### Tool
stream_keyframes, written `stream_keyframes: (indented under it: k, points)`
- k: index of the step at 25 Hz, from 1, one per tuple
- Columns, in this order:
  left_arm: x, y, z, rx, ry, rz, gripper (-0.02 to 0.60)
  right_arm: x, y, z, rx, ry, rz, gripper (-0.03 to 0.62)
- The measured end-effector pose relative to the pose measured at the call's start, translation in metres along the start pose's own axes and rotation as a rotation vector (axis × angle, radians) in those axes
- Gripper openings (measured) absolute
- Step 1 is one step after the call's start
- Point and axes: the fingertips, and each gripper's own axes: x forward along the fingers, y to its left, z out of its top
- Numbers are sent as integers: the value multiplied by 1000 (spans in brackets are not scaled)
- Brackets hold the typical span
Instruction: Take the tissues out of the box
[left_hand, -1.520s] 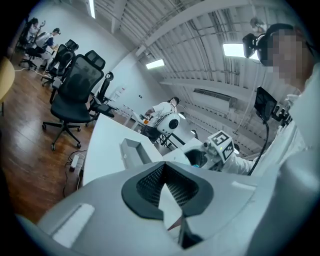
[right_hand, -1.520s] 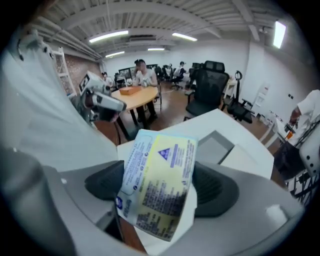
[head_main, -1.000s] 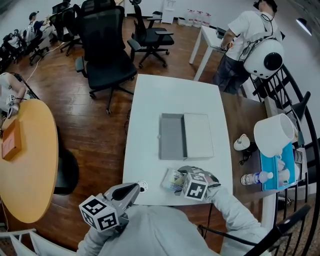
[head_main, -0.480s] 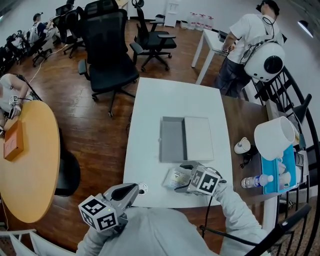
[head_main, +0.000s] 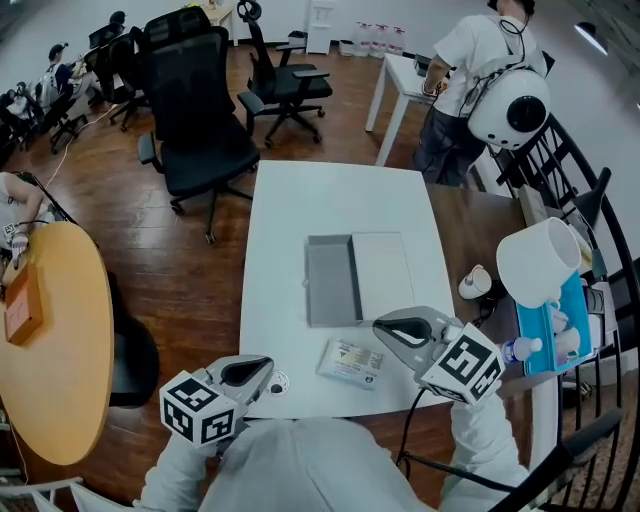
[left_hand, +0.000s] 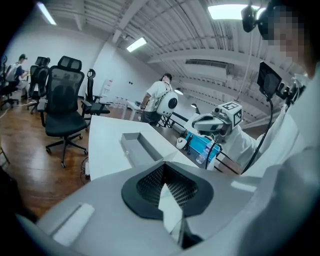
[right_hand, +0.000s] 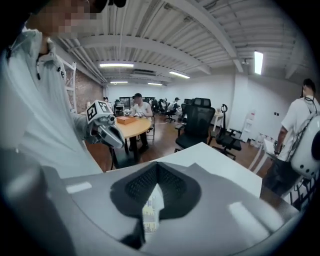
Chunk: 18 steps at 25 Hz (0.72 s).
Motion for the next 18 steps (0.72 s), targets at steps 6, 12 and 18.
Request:
stream_keyframes:
  k: [6, 12, 18]
  points:
    - [18, -7, 8, 38, 35, -36, 14, 10, 22, -32, 111, 54, 55, 2]
    - [25, -9, 8, 60, 80, -51, 12, 12, 24, -44, 178, 52, 55, 2]
    - [23, -7, 10, 70, 77, -44, 13, 16, 24, -49, 134, 92, 64, 2]
